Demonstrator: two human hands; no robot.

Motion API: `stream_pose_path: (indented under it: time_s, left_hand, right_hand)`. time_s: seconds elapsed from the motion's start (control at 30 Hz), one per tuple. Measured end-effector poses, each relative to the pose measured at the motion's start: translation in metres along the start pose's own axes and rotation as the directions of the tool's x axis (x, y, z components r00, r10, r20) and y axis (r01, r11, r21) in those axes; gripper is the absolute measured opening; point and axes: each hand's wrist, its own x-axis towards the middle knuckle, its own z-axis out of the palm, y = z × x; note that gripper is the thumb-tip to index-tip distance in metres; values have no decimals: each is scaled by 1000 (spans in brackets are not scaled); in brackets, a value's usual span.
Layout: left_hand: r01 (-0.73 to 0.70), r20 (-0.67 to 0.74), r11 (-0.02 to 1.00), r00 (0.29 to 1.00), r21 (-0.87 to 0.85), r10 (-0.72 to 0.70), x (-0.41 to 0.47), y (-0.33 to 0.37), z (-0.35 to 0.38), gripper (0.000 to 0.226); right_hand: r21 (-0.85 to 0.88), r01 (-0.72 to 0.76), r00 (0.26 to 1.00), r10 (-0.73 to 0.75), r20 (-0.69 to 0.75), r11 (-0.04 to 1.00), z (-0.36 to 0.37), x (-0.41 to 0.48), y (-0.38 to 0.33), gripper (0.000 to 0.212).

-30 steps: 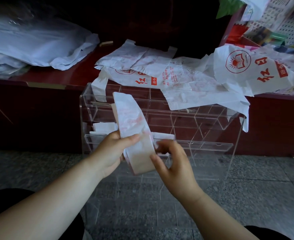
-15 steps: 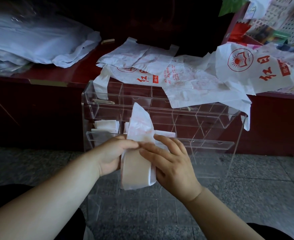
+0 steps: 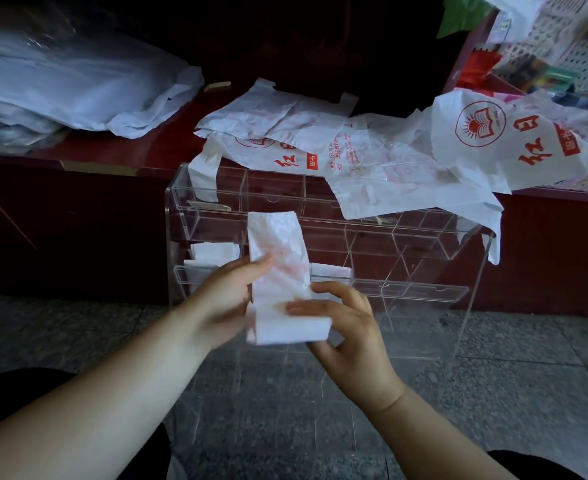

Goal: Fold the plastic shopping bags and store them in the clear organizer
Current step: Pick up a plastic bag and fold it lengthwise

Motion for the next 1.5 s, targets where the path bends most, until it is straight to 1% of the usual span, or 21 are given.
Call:
stream_pose_path:
  time_s: [0.07, 0.13, 0.23, 0.3, 0.33, 0.37, 0.43, 0.47, 0.5, 0.6, 0.63, 0.7, 0.77, 0.8, 0.83, 1.0, 1.1, 1.17, 1.23, 1.4, 1.5]
  left_hand:
    - [-61, 13, 997, 998, -39, 61, -1, 0, 4, 31]
    - [-75, 19, 996, 997, -47, 76, -4, -2, 8, 47]
    - [-87, 65, 996, 994, -15, 88, -3, -6, 15, 38]
    - [-80, 92, 994, 992, -70, 86, -3, -5, 16, 39]
    - [-85, 112, 993, 989, -81, 93, -2, -5, 13, 36]
    - [-93, 145, 994, 984, -62, 101, -1, -4, 11, 38]
    - [-139, 211, 986, 970, 87, 119, -2, -5, 8, 57]
    - [-182, 219, 967, 965, 176, 142, -3, -7, 8, 62]
    - [-231, 198, 939, 963, 255, 183, -4, -10, 8, 57]
    - [-341, 127, 869, 940, 358, 316, -6, -15, 13, 25]
    - [-354, 100, 857, 934, 374, 343, -6, -15, 15, 13]
    - [-365, 45, 840, 924, 401, 380, -4, -15, 12, 19]
    - [-333, 10, 839, 931, 431, 365, -2, -14, 9, 20]
    - [-317, 14, 834, 937, 451, 349, -2, -15, 8, 15]
    - [-298, 18, 829, 944, 473, 329, -1, -16, 8, 11]
    - [-273, 55, 842, 958, 465, 280, -1, -17, 8, 16]
    - [-289, 118, 853, 957, 434, 264, -2, -15, 7, 19]
    - [-300, 157, 858, 954, 417, 257, -2, -16, 8, 24]
    - [-315, 184, 855, 948, 413, 260, -2, -16, 10, 21]
    - [-343, 214, 849, 937, 403, 277, -2, -16, 10, 29]
    - [-316, 223, 842, 945, 437, 239, -1, -16, 9, 30]
  right_hand:
    - [90, -187, 982, 189, -14, 978, -2, 1, -3, 27]
    - [105, -252, 965, 258, -45, 962, -3, 2, -3, 29]
    - [166, -336, 938, 346, -30, 927, -6, 7, -5, 39]
    - [230, -380, 921, 391, -2, 896, -8, 9, -6, 47]
    - [267, -399, 911, 412, 8, 877, -10, 10, -8, 46]
    - [302, -424, 898, 439, 19, 854, -12, 11, -9, 40]
    - [337, -472, 872, 488, 43, 814, -13, 11, -7, 37]
    - [339, -484, 865, 501, 44, 807, -13, 11, -7, 38]
    - [330, -487, 863, 504, 37, 809, -12, 10, -7, 38]
    - [285, -474, 870, 494, 2, 833, -9, 9, -10, 19]
    - [298, -469, 867, 497, -22, 831, -9, 8, -11, 22]
    - [309, -407, 886, 454, -95, 859, -11, 8, -13, 27]
    - [258, -351, 914, 389, -116, 900, -14, 11, -14, 17]
    - [259, -355, 915, 391, -101, 898, -14, 12, -14, 14]
    - [289, -382, 904, 419, -79, 878, -15, 13, -14, 13]
    - [501, -497, 815, 580, -12, 708, -16, 14, -11, 23]
    - [581, -546, 774, 628, 76, 603, -21, 16, -11, 13]
    - [596, -567, 768, 626, 133, 568, -23, 18, -12, 15]
    - [610, -568, 771, 616, 161, 553, -23, 19, -14, 15]
    - [680, -554, 763, 619, 185, 480, -26, 21, -16, 19]
    - [707, -554, 749, 635, 191, 441, -27, 21, -18, 20]
